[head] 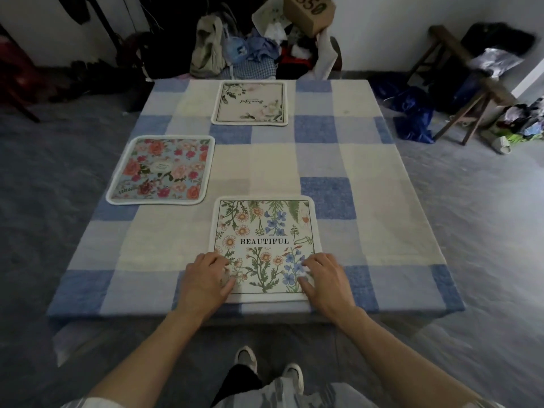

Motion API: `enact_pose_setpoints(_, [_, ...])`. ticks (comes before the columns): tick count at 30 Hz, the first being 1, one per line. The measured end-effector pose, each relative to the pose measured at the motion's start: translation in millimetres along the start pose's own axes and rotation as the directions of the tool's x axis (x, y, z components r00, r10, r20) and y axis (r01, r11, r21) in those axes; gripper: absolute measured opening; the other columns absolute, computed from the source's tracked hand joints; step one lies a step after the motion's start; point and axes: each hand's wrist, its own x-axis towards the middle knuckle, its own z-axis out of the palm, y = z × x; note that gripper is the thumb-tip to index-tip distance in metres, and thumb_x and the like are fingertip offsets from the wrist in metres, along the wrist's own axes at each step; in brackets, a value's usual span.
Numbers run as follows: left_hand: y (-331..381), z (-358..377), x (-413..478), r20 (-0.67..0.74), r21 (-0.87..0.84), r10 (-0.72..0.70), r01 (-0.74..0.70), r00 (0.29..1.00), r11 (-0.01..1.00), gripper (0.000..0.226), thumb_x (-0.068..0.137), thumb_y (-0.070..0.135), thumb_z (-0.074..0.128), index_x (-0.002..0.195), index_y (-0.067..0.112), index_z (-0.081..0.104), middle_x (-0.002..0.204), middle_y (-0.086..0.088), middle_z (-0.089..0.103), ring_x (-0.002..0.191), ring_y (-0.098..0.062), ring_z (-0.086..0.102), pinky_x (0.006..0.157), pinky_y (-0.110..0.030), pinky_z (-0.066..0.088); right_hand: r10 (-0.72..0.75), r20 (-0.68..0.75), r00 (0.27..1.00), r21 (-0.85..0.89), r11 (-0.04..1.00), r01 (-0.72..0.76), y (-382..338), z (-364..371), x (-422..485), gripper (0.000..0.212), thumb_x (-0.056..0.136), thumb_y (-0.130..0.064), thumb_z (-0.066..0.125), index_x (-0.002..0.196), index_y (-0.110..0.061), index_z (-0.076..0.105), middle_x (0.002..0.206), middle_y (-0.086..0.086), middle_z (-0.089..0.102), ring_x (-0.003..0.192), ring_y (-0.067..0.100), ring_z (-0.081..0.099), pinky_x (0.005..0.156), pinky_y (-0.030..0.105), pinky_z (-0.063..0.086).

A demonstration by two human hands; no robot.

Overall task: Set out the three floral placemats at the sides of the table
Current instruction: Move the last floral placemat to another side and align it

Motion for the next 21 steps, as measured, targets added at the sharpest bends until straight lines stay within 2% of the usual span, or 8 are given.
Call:
enact_pose_setpoints(9, [-21, -18, 70, -0.096, -0.112, -0.015, 0.005, 0.995, 0.994, 0.031, 0.086, 0.032, 0.069, 0.11, 0.013, 0.066, 0.106, -0.003, 0.064, 0.098, -0.024, 0.057, 0.082, -0.041, 0.05, -0.048, -0.019, 0.999, 0.009, 0.999, 0.048, -20, -3, 63, 0.037, 0.088, -0.03, 0.065, 0.122, -0.017, 0.06, 0.123, 0.001, 0.058, 0.115, 0.022, 0.049, 0.097, 0.038, 0.045])
enact_pose_setpoints(11, [-31, -19, 93, -0.075, -0.137, -0.013, 0.002, 0.997, 0.991, 0.029, 0.088, 0.03, 0.065, 0.111, 0.014, 0.066, 0.108, -0.003, 0.064, 0.1, -0.023, 0.056, 0.085, -0.039, 0.049, -0.031, -0.016, 0.999, -0.02, 0.999, 0.03, -24, -3, 84, 0.038, 0.088, -0.028, 0.065, 0.124, -0.017, 0.059, 0.124, 0.001, 0.057, 0.12, 0.023, 0.047, 0.099, 0.039, 0.043])
enact_pose_setpoints(17, [-59, -14, 154, 0.014, -0.192, 0.029, -0.026, 0.999, 0.981, 0.023, 0.091, 0.032, 0.06, 0.109, 0.018, 0.064, 0.102, -0.002, 0.065, 0.097, -0.023, 0.056, 0.084, -0.04, 0.048, 0.045, 0.012, 0.999, -0.061, 0.997, -0.044, -34, -1, 132, 0.037, 0.09, -0.025, 0.064, 0.125, -0.015, 0.059, 0.124, 0.003, 0.057, 0.116, 0.022, 0.047, 0.099, 0.036, 0.042])
enact_pose_setpoints(21, [-68, -6, 178, 0.078, -0.171, 0.072, -0.058, 0.994, 0.984, 0.02, 0.092, 0.028, 0.057, 0.106, 0.015, 0.064, 0.098, -0.004, 0.064, 0.094, -0.026, 0.056, 0.08, -0.041, 0.048, 0.095, 0.007, 0.995, -0.061, 0.994, -0.094, -27, 0, 149, 0.034, 0.087, -0.021, 0.065, 0.12, -0.012, 0.062, 0.12, 0.006, 0.059, 0.113, 0.024, 0.05, 0.096, 0.037, 0.044])
